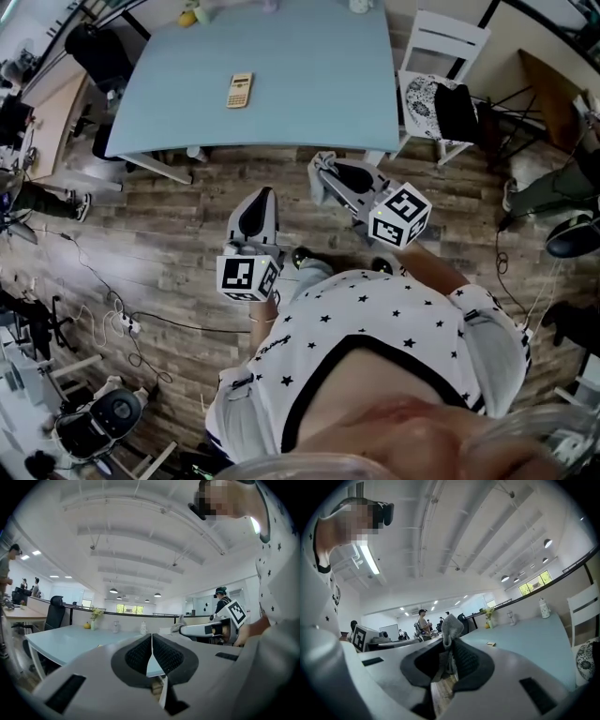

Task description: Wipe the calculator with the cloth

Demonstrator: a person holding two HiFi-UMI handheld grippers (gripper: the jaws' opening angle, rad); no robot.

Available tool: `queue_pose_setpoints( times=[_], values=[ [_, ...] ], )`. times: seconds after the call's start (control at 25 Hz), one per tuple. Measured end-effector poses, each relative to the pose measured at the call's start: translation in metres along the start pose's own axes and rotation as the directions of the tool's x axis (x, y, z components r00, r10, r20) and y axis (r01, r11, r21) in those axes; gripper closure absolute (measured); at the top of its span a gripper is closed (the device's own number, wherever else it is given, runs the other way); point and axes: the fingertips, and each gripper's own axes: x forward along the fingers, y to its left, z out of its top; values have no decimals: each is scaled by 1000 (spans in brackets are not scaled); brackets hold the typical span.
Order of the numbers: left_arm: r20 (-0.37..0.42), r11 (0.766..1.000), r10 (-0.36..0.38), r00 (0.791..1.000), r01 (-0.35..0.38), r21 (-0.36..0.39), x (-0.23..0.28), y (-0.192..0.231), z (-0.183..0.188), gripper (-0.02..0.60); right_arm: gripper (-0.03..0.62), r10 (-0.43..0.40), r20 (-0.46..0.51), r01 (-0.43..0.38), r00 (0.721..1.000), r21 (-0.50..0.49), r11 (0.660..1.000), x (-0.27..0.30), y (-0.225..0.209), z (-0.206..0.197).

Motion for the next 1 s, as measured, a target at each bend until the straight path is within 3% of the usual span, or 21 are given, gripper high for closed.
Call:
queue_pose_setpoints(
  times=[0.56, 0.76, 1.0],
  values=[
    [13, 999, 40, 999, -40, -20, -51, 116, -3, 551, 546, 16, -29, -16, 999, -19, 1000, 120, 43, -9],
    [33, 999, 32, 999, -31, -21, -57, 135, 0, 551, 546, 22, -26, -23, 999, -24, 999, 139, 54, -7],
    [41, 999, 19, 999, -18, -42, -55, 143, -3, 551, 546, -28, -41, 27, 999, -19, 999, 141, 47, -9]
  ],
)
